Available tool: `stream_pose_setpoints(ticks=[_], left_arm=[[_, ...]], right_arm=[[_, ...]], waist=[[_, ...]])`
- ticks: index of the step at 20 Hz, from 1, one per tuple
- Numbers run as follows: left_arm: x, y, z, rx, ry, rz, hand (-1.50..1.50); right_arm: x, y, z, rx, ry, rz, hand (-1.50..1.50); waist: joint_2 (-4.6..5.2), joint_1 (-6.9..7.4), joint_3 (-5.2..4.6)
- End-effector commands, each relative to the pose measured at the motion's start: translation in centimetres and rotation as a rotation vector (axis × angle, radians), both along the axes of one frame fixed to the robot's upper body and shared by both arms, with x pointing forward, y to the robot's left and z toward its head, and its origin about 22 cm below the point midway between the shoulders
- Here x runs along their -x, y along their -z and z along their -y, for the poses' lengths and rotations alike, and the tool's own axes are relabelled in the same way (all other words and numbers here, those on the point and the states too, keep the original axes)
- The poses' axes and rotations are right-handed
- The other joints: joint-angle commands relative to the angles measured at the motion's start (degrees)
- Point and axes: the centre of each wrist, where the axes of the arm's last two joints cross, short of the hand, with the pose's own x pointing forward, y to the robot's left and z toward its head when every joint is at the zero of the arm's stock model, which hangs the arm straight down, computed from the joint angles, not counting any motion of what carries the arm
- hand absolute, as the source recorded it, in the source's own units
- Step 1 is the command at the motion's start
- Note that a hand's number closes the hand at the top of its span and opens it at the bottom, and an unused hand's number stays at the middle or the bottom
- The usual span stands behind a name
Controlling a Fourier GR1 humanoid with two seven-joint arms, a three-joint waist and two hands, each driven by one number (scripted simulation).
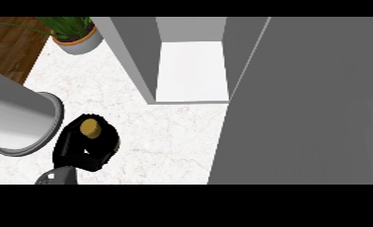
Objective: Pick up the wine, place it into the cabinet and close the cabinet
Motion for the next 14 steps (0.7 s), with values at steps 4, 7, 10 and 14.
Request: stream_pose_setpoints(ticks=[4, 7, 10, 14], left_arm=[[0.9, -0.1, 2.0, 0.034, 0.098, 0.007, 1.50], [1.0, 0.2, 4.7, 0.087, 0.153, -0.002, 1.50], [0.4, -1.9, 6.7, 0.097, 0.161, 0.022, 1.50], [-0.3, -4.1, 8.0, 0.091, 0.194, 0.036, 1.50]], right_arm=[[4.4, -2.9, 2.3, -0.060, -0.005, 0.079, -1.50], [2.8, -1.9, 1.3, -0.051, 0.027, 0.090, -1.50], [3.2, -1.5, 1.5, -0.052, 0.005, 0.092, -1.50], [3.2, -1.3, 1.5, -0.052, 0.028, 0.091, -1.50]], waist=[[-0.10, 0.03, -0.14], [0.04, 0.38, -0.17], [-0.05, 0.49, -0.05], [-0.03, 0.45, -0.08]])
